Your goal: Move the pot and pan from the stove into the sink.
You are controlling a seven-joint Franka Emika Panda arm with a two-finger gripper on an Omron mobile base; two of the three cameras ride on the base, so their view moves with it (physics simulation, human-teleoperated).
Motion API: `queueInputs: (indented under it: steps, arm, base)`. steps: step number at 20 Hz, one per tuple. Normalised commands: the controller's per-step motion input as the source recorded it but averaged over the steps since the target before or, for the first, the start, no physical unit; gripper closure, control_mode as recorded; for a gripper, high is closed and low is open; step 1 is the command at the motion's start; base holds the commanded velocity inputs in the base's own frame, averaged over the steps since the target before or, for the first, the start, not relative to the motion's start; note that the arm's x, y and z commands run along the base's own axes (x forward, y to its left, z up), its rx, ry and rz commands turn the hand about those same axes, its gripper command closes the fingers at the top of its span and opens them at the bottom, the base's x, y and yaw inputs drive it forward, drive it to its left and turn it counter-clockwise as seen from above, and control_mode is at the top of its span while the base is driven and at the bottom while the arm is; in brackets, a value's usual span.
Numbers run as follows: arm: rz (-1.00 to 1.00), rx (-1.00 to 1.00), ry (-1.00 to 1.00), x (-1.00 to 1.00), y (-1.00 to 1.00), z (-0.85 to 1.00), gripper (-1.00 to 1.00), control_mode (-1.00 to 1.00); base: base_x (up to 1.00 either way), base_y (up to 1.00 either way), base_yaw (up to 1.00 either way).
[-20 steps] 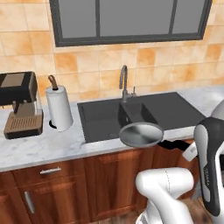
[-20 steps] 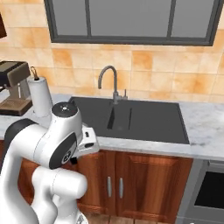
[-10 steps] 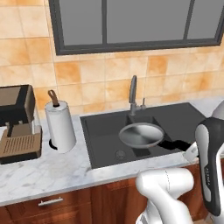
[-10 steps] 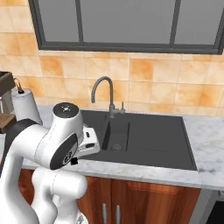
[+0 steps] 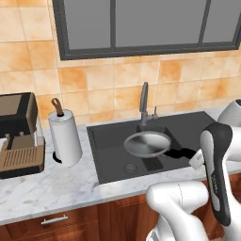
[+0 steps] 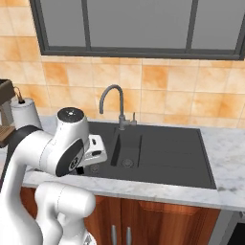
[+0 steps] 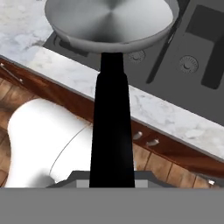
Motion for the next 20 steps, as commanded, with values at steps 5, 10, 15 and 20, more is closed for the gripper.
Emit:
queueInputs:
  steps: [5,10,15,20]
  arm:
    - [0.0,-0.05,0.08,0.67,0.39,-0.15,1.0,-1.0]
    - [0.0,-0.01,0.01,0.06,0.03,-0.01,1.0,-1.0]
    - [0.0,-0.04,0.05,0.0,0.02,-0.33,1.0,-1.0]
    - [0.0,-0.03,0.03,0.25,0.16,-0.35,1.0,-1.0]
  base:
    - [0.0,0.0,0.0]
    - [0.0,0.0,0.0]
    - [0.0,0.0,0.0]
    - [0.0,0.0,0.0]
